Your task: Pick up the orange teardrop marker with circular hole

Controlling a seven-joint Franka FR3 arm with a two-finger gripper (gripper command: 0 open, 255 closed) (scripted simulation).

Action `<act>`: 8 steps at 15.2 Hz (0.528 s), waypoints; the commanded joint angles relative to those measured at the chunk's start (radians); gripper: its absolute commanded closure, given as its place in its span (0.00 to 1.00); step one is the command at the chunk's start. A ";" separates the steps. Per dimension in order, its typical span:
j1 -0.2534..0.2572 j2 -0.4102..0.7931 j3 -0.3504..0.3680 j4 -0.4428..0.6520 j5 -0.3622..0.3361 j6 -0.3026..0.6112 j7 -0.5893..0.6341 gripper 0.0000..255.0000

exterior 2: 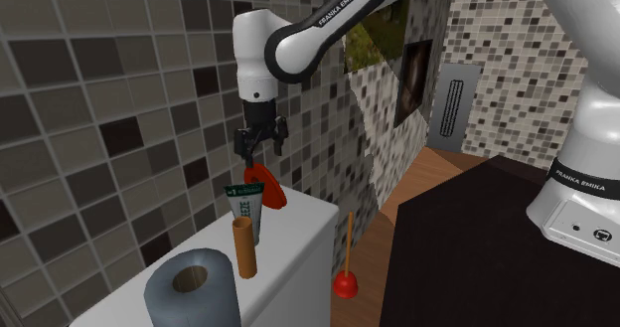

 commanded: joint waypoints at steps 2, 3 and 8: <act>0.023 0.050 -0.012 0.044 -0.013 0.004 0.010 0.00; 0.025 0.058 -0.015 0.044 -0.016 0.012 0.011 0.00; 0.034 0.099 -0.029 0.050 -0.031 0.047 0.019 0.00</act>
